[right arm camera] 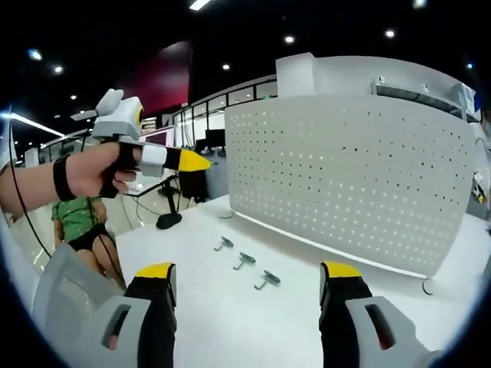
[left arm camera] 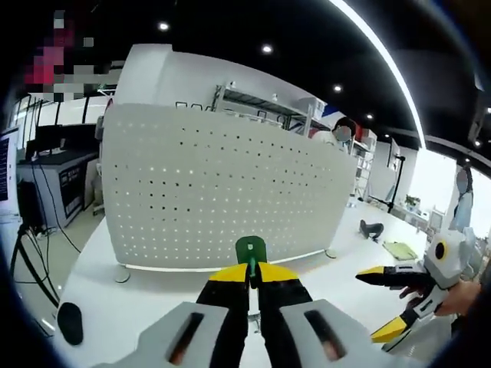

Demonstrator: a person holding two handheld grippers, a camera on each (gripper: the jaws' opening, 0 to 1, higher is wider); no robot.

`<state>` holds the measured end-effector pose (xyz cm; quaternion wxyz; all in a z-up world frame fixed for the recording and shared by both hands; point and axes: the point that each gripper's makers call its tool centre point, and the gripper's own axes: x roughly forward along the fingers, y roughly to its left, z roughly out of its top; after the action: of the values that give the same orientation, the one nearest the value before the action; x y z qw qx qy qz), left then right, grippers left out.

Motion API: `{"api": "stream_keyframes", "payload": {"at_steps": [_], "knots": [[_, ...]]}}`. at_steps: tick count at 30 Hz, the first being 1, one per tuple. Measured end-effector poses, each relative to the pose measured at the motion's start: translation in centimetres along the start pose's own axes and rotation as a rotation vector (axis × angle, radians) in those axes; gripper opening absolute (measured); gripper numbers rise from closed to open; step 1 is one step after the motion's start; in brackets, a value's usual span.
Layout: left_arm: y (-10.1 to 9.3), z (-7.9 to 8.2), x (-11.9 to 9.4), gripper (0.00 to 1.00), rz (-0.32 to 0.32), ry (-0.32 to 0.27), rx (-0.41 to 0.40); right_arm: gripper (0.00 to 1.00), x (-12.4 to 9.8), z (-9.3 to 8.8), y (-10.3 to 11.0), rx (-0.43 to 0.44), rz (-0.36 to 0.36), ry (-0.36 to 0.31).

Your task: Insert the hook assembly into the mounting plate slot until the hook locks in place.

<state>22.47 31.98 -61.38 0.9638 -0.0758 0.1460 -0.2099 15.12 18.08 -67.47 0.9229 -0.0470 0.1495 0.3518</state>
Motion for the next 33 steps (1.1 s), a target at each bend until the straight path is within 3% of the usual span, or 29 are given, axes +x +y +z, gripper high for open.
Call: {"api": "stream_keyframes", "payload": {"at_steps": [17,33], "knots": [[1.5,3.2,1.7,0.02,0.05,-0.018,0.051,0.75,-0.9,0.2,0.1,-0.014,-0.006,-0.012],[2.7,4.3,3.0,0.02,0.088,0.004,0.094,0.73,-0.8,0.1,0.9,-0.032,0.023,-0.007]]}}
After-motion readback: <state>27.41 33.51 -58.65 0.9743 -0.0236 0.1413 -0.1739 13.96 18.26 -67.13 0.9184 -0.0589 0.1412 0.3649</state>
